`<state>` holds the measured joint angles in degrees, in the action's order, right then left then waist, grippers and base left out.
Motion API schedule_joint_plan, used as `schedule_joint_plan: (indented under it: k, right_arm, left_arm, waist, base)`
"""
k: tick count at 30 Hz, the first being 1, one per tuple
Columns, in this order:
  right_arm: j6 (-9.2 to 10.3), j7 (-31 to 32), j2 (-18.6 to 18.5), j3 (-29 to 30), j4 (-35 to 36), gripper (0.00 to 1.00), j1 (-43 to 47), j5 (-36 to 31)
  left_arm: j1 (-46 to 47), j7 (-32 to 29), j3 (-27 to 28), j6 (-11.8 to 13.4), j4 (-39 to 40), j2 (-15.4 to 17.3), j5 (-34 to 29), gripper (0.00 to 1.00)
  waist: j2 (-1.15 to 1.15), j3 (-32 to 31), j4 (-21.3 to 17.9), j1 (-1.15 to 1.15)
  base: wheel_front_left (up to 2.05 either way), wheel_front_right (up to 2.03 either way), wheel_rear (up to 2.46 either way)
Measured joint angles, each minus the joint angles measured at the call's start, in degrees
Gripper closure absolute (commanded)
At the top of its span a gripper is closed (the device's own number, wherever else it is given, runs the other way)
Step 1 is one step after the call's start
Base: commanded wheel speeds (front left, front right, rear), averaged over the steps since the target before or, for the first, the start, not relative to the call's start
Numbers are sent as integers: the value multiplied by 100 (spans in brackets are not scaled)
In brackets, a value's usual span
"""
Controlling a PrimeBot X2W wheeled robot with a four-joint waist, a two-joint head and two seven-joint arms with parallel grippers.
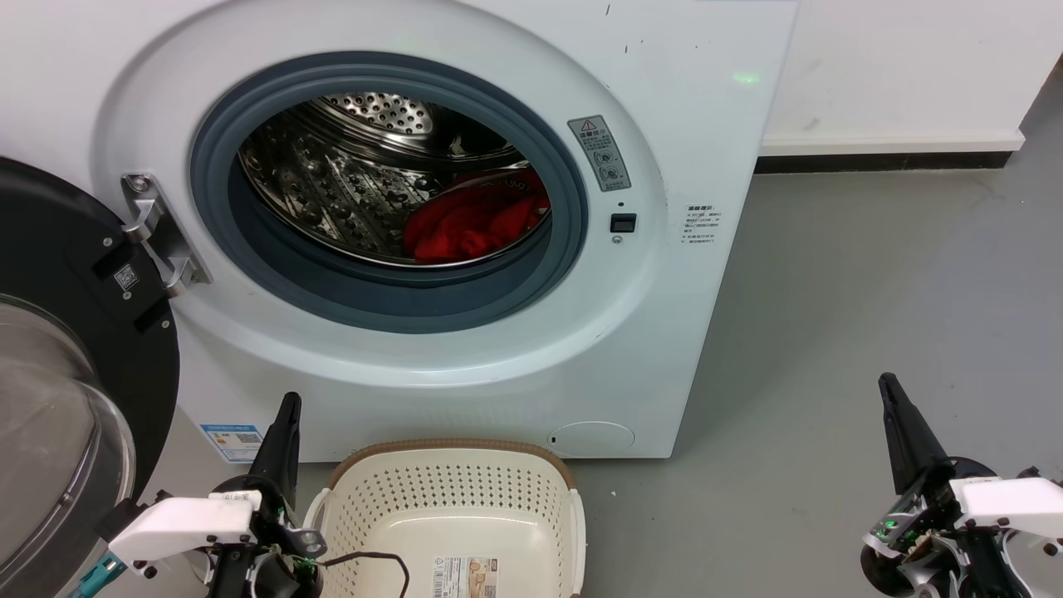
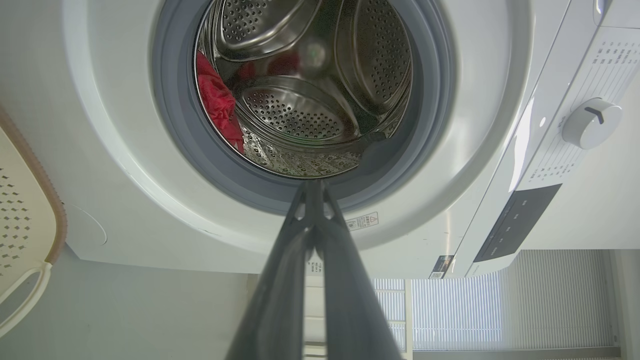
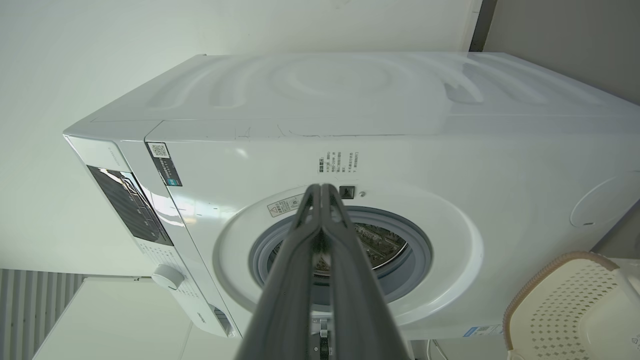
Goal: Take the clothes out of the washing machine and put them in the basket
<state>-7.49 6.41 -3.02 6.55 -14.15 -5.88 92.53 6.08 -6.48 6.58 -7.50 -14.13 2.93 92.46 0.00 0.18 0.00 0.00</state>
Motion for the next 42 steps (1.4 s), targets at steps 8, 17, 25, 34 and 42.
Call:
schedule_joint_plan:
  k: [8,17,25,34,42]
  right_arm:
    - [0,0,0,0,0,100,0,0]
    - [0,0,0,0,0,100,0,0]
    - [0,0,0,0,0,0,0,0]
    - [0,-163,10,-58,-13,0,182,-54]
    - [0,-387,11,-141,255,0,288,-517]
  left_arm:
    - [0,0,0,0,0,0,0,100]
    - [0,0,0,0,0,0,0,100]
    - [0,0,0,-1,0,0,0,0]
    - [-142,174,-218,1,-91,-16,-55,0]
    - [-112,383,-361,1,100,-18,-467,0]
  waist:
    - [0,0,0,0]
    - [0,0,0,0]
    - [0,0,0,0]
    - [0,1,-3,0]
    - [0,1,-12,0]
  base:
    - [0,0,0]
    - [0,0,0]
    - [0,0,0]
    - [0,0,0]
    - [0,0,0]
